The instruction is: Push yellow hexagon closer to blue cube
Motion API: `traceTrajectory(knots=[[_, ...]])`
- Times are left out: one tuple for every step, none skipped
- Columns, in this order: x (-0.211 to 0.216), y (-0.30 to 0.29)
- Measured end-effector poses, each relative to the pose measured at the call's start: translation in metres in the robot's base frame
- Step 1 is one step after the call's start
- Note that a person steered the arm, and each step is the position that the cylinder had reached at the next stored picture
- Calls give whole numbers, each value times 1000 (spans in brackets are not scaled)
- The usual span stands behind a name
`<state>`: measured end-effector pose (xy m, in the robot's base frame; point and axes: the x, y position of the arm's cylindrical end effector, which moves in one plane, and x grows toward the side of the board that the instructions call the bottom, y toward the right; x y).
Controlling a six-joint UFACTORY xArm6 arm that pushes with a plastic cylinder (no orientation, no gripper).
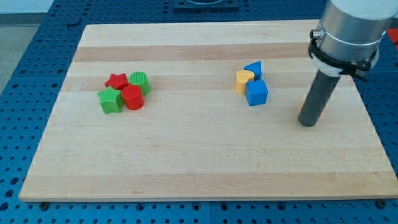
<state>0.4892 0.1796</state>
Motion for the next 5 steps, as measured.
traceTrajectory(knots=[[13, 7], [11, 33], [-5, 39], [-23, 39], [-35, 34]])
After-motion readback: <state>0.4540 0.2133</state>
